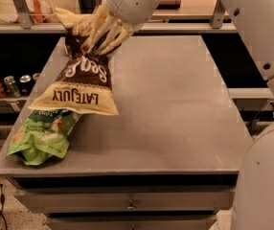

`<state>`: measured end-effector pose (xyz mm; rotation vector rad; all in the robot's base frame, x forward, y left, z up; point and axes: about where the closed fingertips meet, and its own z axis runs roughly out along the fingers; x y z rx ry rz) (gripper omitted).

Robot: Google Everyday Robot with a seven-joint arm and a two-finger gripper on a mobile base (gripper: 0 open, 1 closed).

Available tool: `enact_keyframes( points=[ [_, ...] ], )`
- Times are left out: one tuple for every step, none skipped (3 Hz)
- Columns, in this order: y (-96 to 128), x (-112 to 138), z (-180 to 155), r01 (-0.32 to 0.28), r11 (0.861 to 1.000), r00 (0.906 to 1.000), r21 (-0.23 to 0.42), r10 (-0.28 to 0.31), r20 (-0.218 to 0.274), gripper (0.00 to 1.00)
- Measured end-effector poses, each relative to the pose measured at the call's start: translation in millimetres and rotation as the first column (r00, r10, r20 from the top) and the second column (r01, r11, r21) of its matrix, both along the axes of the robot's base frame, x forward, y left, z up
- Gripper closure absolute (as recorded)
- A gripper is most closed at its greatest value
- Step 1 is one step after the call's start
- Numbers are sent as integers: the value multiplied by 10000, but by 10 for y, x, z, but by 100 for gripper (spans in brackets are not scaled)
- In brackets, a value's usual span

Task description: Move brown chip bag near green rice chip bag

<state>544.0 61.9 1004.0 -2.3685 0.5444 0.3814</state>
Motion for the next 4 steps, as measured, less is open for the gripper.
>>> enact_keyframes(
  points=[
    [4, -13, -95, -38, 10000, 9996, 42, 39, -293, 35],
    [3, -25, -142, -85, 9999, 9990, 86, 89, -442, 12],
    [13, -39, -168, -155, 9998, 9985, 117, 161, -520, 0],
    [22, -48, -188, -240, 9996, 9980, 137, 247, -574, 0]
  ],
)
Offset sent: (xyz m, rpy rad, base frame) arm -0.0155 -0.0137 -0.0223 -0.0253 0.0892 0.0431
